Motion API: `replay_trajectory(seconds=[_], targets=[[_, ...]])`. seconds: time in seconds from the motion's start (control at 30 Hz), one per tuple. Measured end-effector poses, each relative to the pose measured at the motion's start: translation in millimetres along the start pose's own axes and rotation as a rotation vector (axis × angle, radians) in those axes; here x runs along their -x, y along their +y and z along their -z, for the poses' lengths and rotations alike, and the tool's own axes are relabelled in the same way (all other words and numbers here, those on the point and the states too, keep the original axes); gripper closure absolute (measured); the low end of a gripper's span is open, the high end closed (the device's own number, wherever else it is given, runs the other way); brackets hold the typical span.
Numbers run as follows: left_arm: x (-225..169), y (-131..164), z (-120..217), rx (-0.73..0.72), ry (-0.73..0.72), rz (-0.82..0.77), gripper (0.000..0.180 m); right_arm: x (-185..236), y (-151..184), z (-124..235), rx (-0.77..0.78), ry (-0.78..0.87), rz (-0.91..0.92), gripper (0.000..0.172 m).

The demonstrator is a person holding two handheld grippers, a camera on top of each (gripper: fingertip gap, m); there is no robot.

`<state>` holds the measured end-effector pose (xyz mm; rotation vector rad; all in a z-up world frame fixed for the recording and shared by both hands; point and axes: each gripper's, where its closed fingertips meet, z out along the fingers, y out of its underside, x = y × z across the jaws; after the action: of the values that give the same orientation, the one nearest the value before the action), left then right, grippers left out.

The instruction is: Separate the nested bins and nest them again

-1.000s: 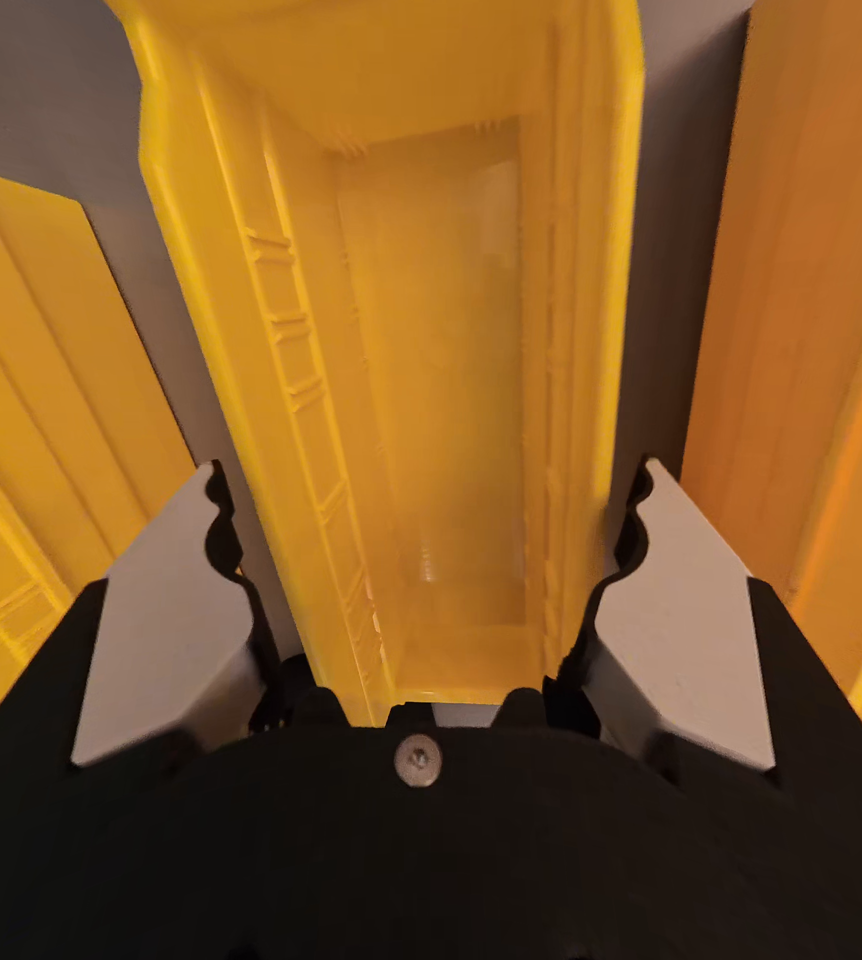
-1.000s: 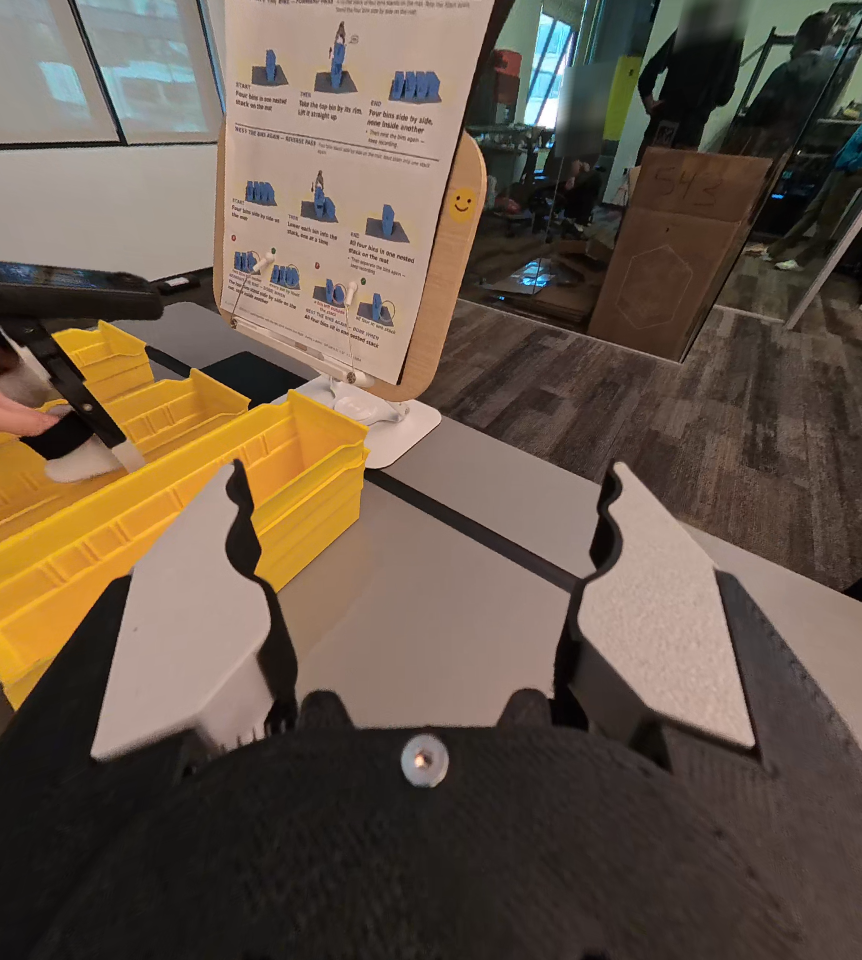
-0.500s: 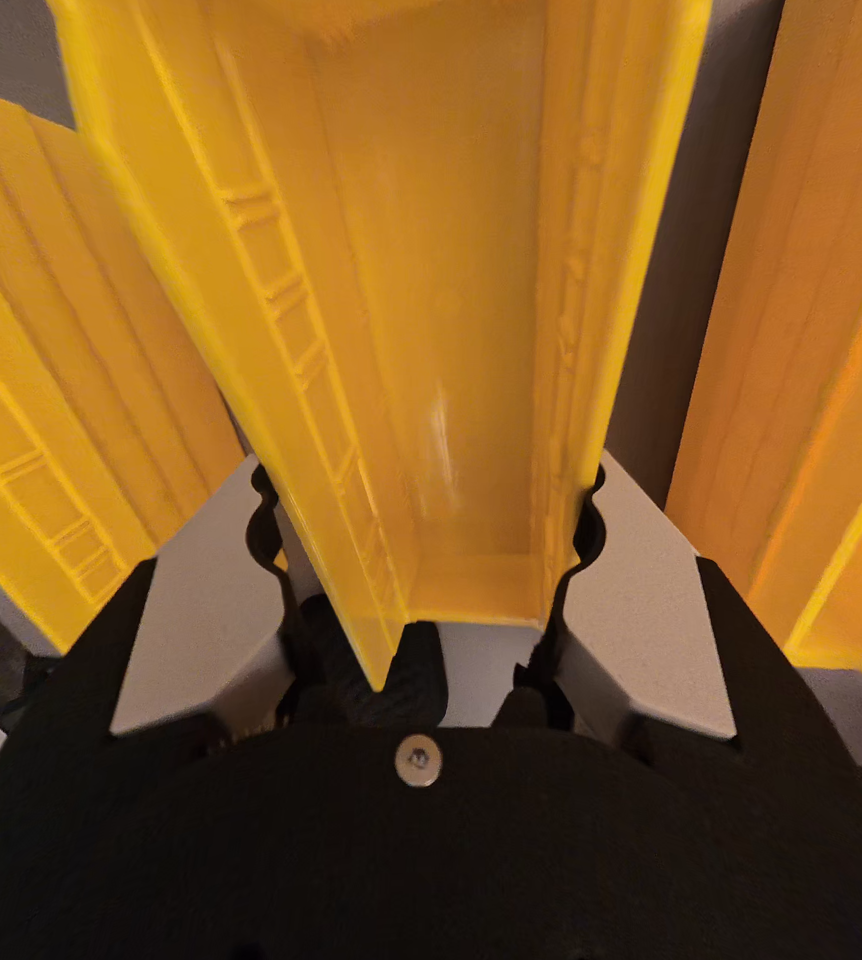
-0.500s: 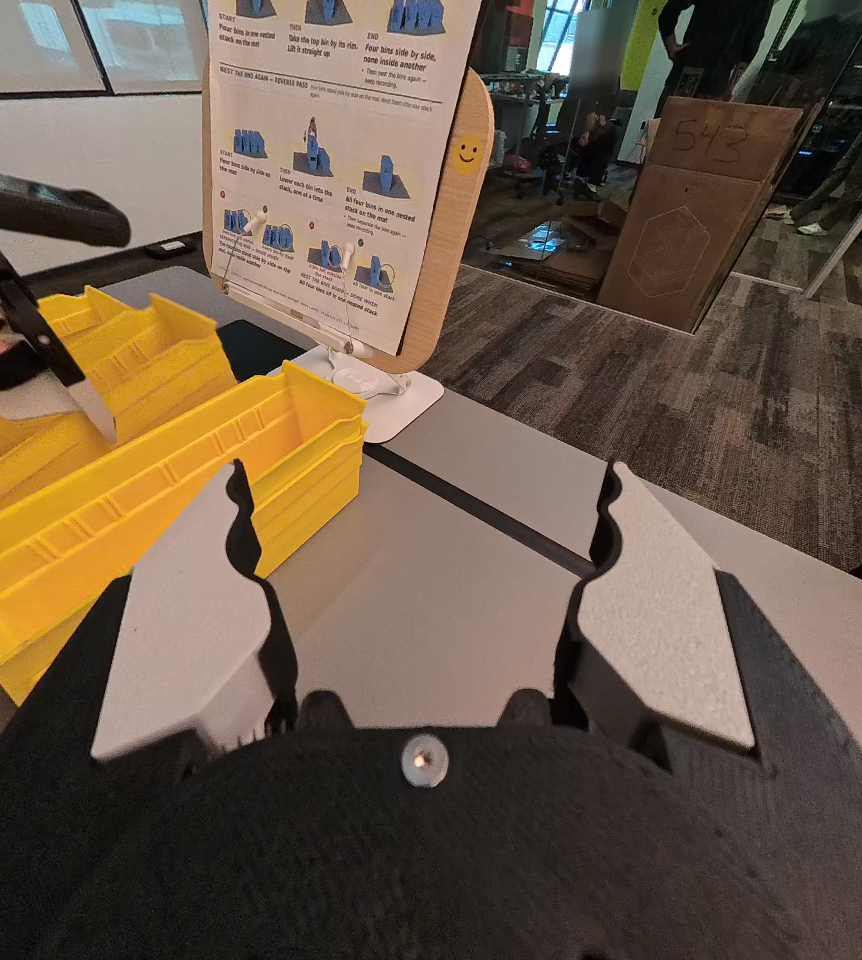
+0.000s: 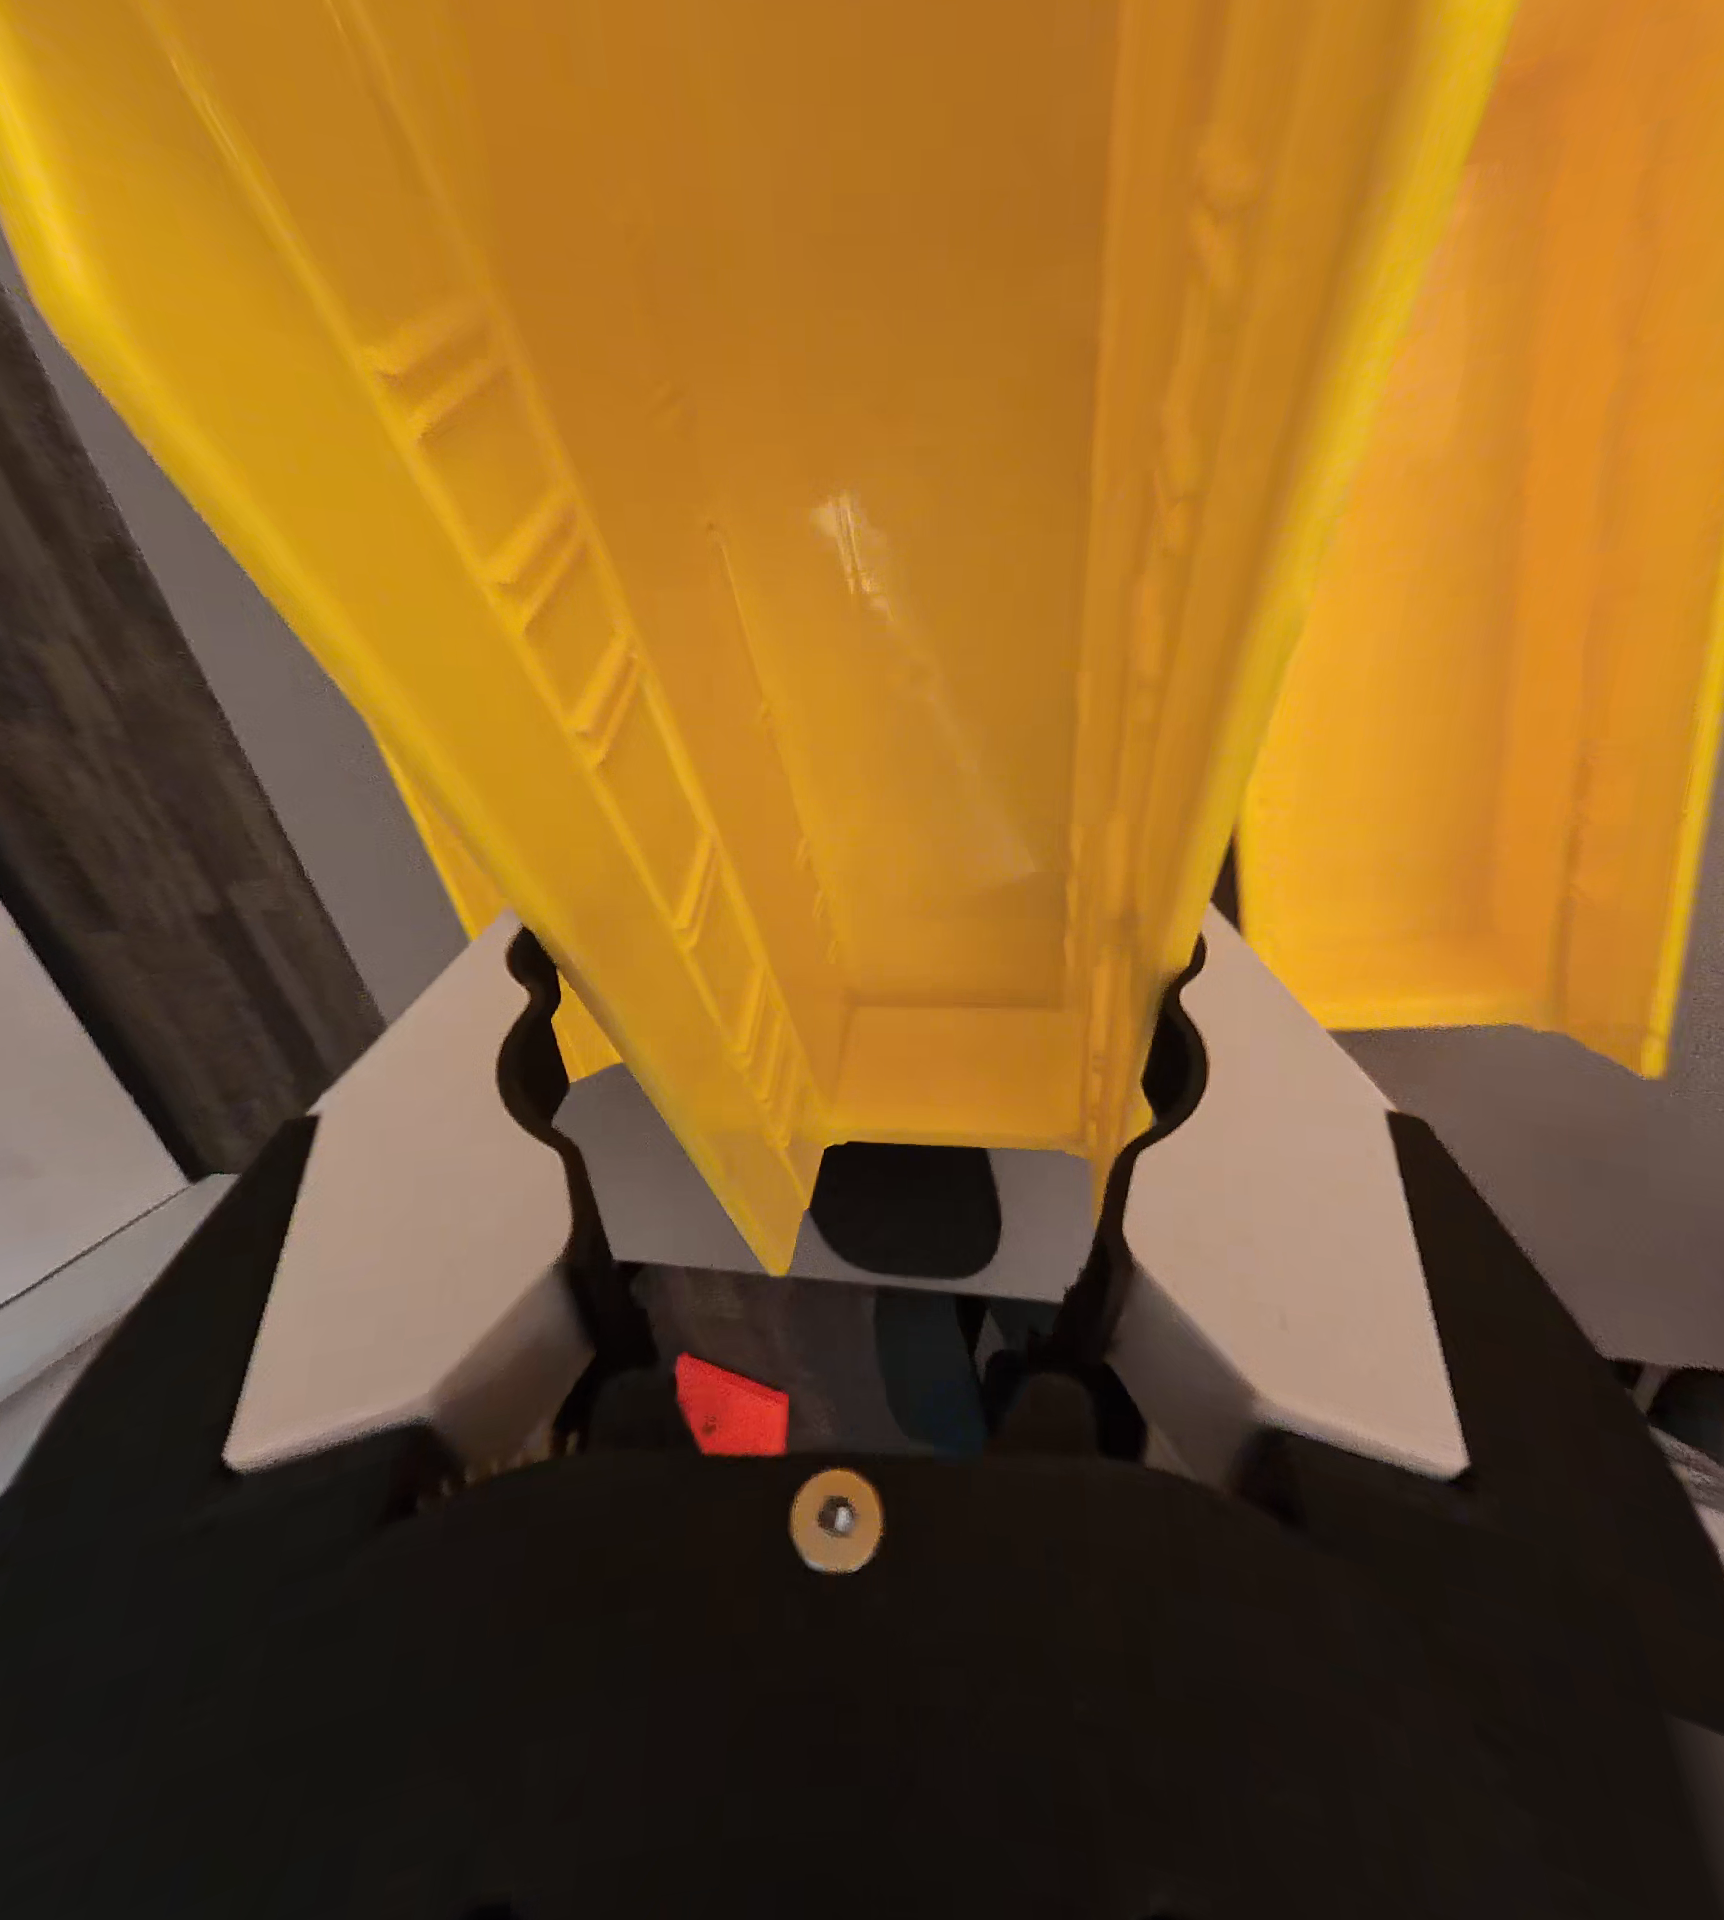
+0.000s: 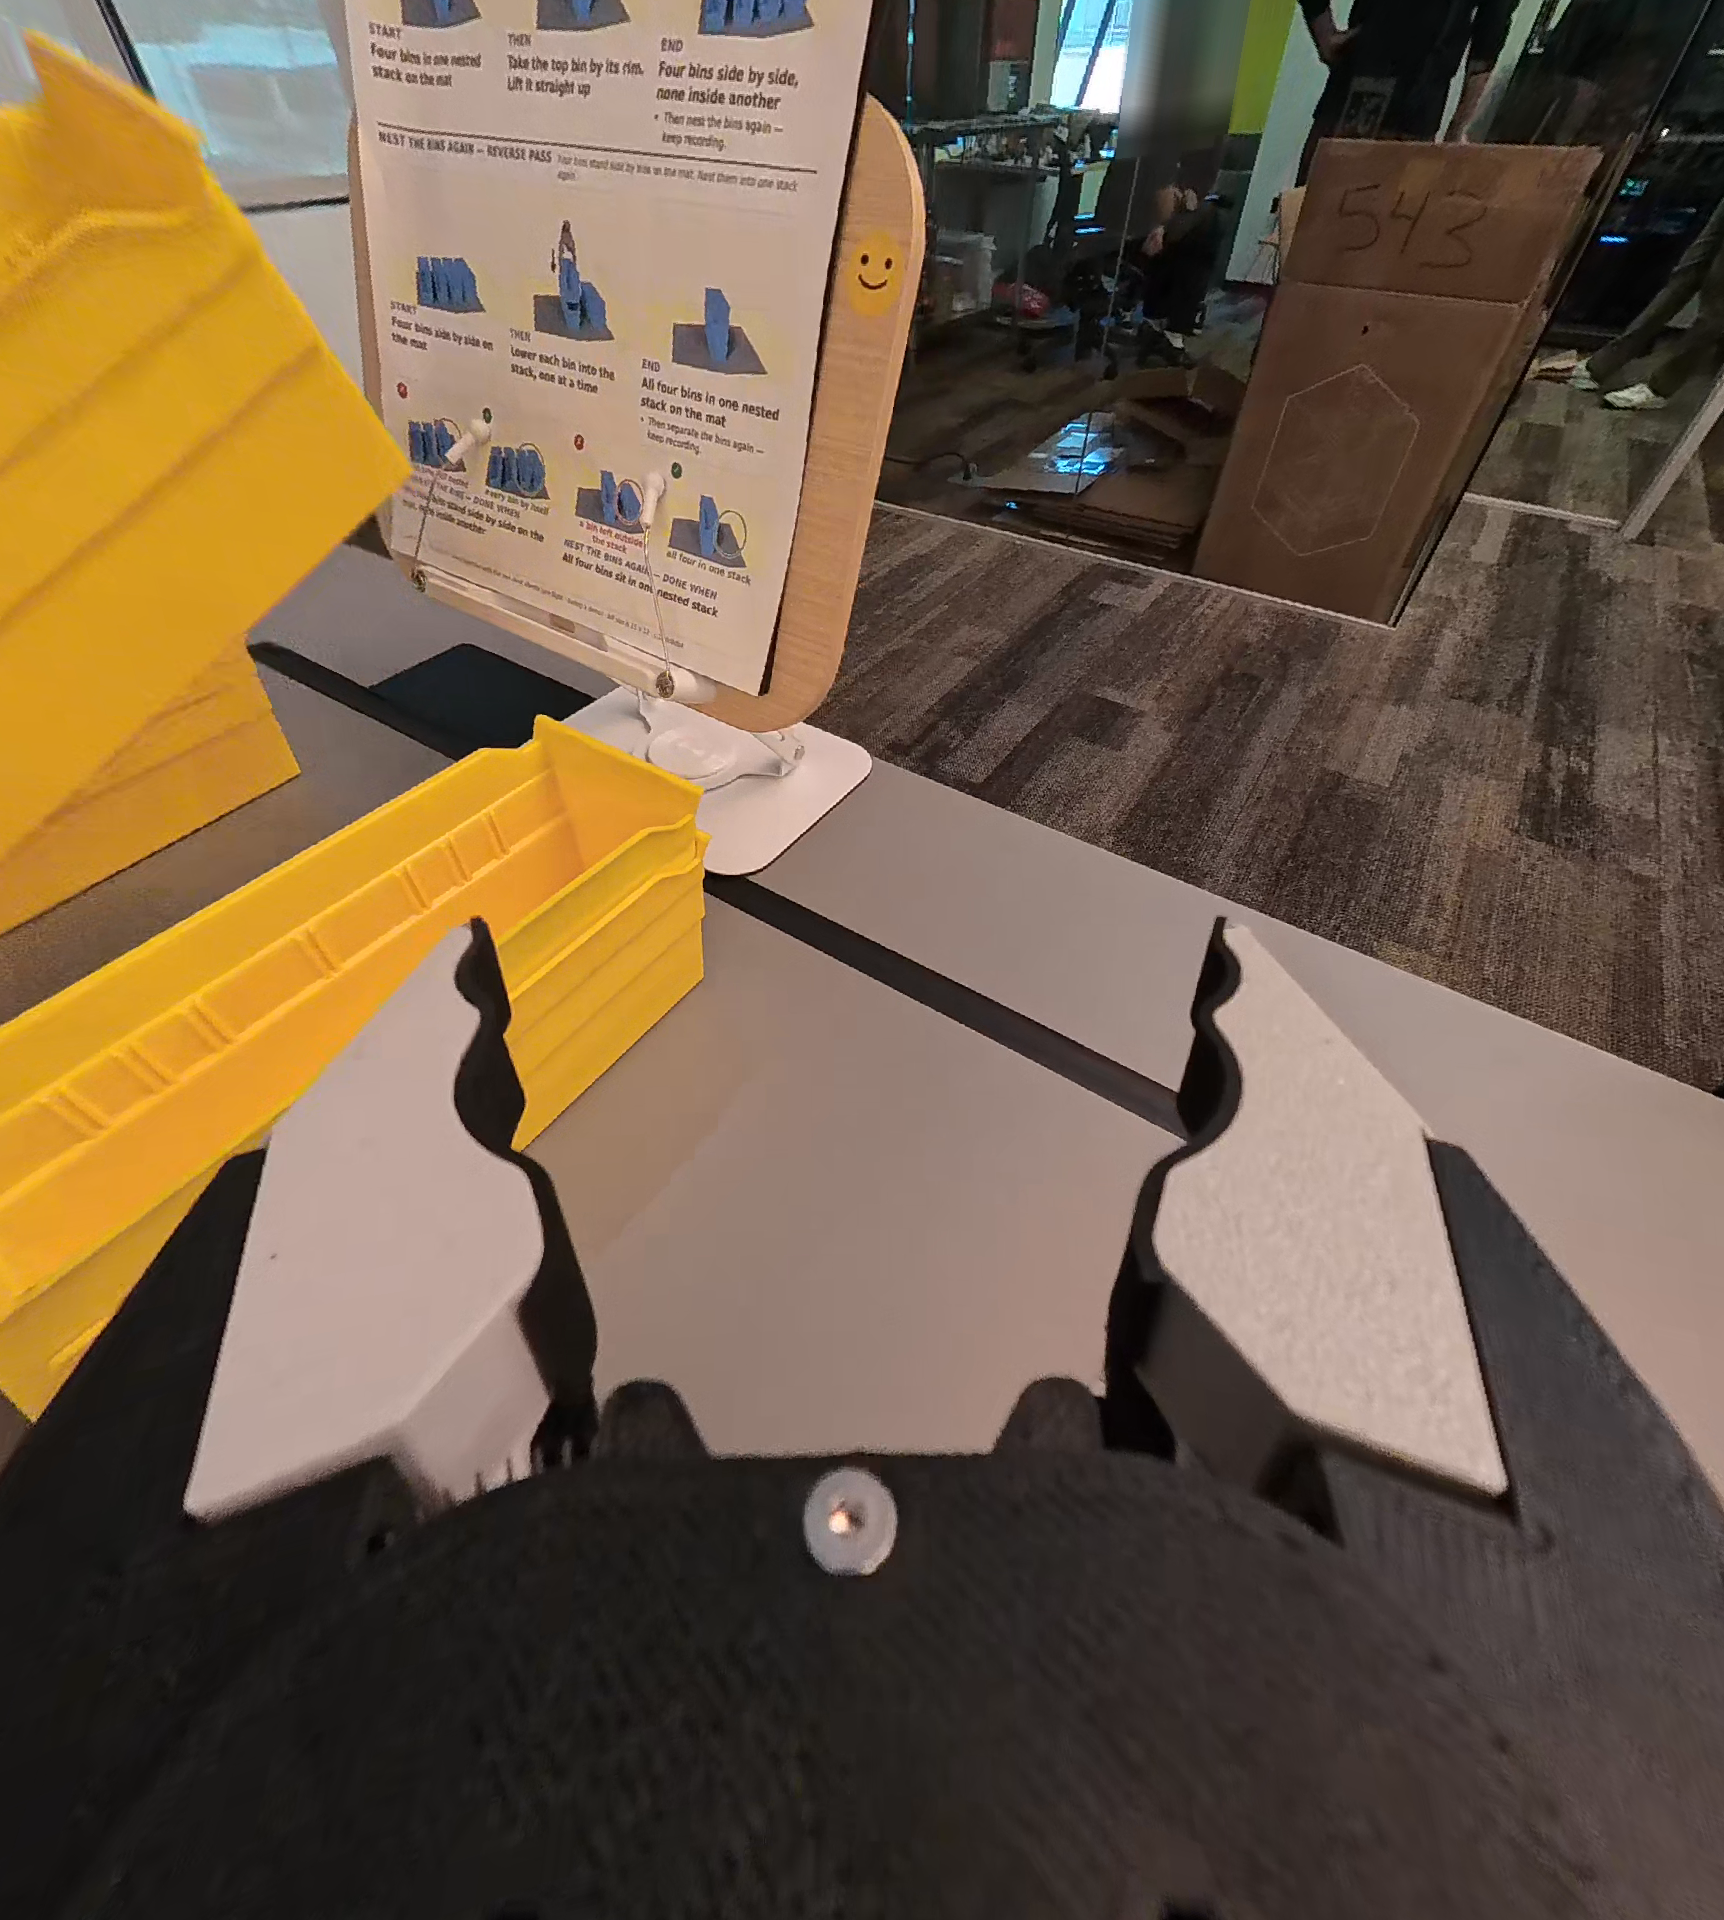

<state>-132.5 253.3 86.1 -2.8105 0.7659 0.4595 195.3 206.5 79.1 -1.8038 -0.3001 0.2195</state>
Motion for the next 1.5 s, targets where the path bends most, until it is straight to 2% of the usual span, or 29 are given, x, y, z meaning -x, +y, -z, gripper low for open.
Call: replay_trajectory(seconds=[0.1, 0.2, 0.4, 0.5, 0.53, 0.67, 0.77, 0.93, 1.33, 1.5], targets=[[-21.9, -4.0, 29.2, 0.021, 0.005, -0.046, 0.065, -0.6, 3.2, -2.1, 0.015, 0.003, 0.002, 0.042], [-55.5, -7.6, 40.0, 0.066, 0.081, -0.063, 0.066, -0.8, 6.7, -3.5, 0.031, 0.003, 0.003, 0.042], [-125.1, -12.3, 12.3, 0.198, 0.259, -0.099, 0.065, -0.5, 7.1, -2.5, 0.031, -0.011, -0.022, 0.041], [-140.9, -17.9, -11.8, 0.252, 0.273, -0.08, 0.064, -0.4, 6.5, -1.0, 0.03, -0.013, -0.019, 0.041], [-144.1, -18.5, -16.3, 0.277, 0.283, -0.066, 0.058, -0.2, 6.0, -0.6, 0.027, -0.016, -0.021, 0.041], [-142.1, -35.0, -16.1, 0.239, 0.301, -0.002, 0.063, -1.1, 6.1, -0.7, 0.027, -0.024, -0.032, 0.041], [-133.2, -33.4, -20.1, 0.25, 0.258, 0.0, 0.063, -2.9, 8.0, -2.1, 0.035, -0.024, -0.036, 0.041], [-133.3, -28.7, -35.5, 0.278, 0.286, 0.053, 0.062, -4.5, 11.2, -2.6, 0.047, -0.026, -0.05, 0.041], [-144.8, -39.0, -73.5, 0.287, 0.259, 0.075, 0.059, -5.0, 18.2, -7.2, 0.076, -0.026, -0.055, 0.041], [-149.9, -39.2, -84.4, 0.285, 0.287, 0.082, 0.051, -4.3, 23.8, -11.0, 0.101, -0.029, -0.053, 0.041]])
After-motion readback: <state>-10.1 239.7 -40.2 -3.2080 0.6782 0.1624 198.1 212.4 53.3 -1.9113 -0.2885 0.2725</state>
